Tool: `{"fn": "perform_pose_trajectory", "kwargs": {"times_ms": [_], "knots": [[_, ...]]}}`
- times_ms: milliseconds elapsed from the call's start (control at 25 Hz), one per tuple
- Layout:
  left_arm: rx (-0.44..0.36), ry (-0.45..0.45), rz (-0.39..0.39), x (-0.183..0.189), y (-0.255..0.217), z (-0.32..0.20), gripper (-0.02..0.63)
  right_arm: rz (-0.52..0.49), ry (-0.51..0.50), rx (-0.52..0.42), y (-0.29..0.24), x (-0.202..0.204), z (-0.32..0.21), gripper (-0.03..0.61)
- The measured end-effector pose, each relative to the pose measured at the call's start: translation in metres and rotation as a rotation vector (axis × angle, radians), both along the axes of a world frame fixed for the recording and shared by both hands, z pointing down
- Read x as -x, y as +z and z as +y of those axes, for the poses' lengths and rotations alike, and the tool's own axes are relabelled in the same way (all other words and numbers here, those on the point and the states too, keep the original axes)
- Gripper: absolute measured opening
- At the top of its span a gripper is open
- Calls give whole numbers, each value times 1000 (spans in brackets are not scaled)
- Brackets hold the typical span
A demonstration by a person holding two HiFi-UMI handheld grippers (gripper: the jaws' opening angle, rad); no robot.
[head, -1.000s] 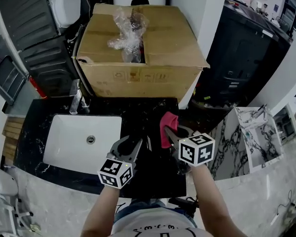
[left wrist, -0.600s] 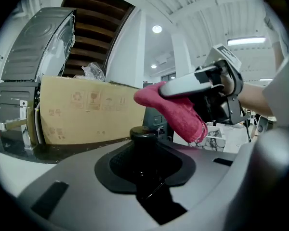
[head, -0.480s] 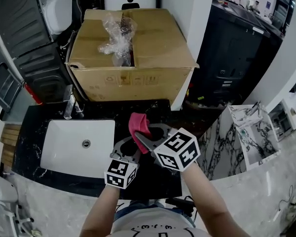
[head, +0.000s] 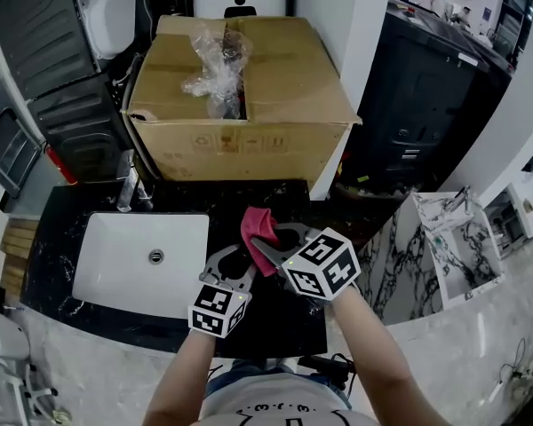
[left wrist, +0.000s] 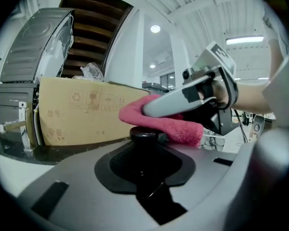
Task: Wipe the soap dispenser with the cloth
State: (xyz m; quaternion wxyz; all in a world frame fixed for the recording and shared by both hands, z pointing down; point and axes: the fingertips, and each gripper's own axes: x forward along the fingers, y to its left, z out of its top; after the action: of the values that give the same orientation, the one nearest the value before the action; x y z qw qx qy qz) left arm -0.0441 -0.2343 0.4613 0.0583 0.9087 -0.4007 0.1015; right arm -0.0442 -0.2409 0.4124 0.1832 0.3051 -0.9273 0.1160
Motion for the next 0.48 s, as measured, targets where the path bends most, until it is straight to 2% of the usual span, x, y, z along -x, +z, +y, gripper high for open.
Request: {"fn": "perform_pose_trajectory", "kwargs": {"times_ms": [80,200,280,360,480], "knots": [[0,2,1,0,0,0,106,-17,43,20,3,-15,0,49],[-4,18,-6,1,-1,-1,107,40,103,31,12,-36,-1,49],[-15,51,-37,1,0,2,109,59,160,44,18,-51,2,49],[-33,88,-74,2,0,6,127,-1,228,64,17,-66,7,49],[-49,108,-91,4,0,6,179,-163,322,91,6,-85,15,49]]}}
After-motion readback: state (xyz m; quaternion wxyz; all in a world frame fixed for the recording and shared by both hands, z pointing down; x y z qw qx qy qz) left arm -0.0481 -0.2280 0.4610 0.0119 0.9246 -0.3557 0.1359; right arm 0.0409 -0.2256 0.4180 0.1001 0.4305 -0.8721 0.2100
